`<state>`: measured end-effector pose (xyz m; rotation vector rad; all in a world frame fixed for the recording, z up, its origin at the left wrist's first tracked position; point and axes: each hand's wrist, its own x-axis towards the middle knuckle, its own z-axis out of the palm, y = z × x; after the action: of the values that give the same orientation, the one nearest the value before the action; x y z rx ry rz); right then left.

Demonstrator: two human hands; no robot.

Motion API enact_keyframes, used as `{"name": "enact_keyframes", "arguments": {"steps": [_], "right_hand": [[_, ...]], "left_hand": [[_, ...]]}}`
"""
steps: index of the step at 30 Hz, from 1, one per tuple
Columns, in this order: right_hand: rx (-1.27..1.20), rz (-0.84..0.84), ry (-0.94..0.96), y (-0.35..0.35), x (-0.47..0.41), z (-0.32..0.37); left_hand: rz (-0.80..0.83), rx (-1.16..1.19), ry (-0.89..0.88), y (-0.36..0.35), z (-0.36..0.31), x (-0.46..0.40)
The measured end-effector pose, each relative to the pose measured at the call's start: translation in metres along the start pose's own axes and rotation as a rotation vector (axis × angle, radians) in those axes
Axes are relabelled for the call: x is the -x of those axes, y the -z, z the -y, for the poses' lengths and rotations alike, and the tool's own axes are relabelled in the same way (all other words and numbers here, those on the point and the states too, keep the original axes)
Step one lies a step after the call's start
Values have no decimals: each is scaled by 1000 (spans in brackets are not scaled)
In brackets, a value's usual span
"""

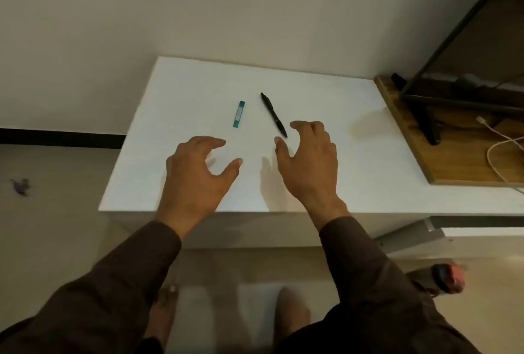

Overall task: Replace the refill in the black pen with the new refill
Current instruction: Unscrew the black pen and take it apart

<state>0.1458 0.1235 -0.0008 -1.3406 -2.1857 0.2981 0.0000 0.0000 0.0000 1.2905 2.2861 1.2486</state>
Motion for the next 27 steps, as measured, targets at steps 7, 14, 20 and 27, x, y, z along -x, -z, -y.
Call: {"name": "enact_keyframes", "arguments": {"steps": [7,14,20,27], "right_hand": [[169,74,-43,-38,-68,-1],[300,126,-44,-68,-99,8],[46,153,-197,-46,-87,12],[-683,224,-350,0,-27,33]], "left_hand": [[-70,66,36,-9,17,-42],[-91,100,56,-14,24,-57],[-76,152,40,-10,15,-50],[126,241,-25,-12,-1,-39]]}}
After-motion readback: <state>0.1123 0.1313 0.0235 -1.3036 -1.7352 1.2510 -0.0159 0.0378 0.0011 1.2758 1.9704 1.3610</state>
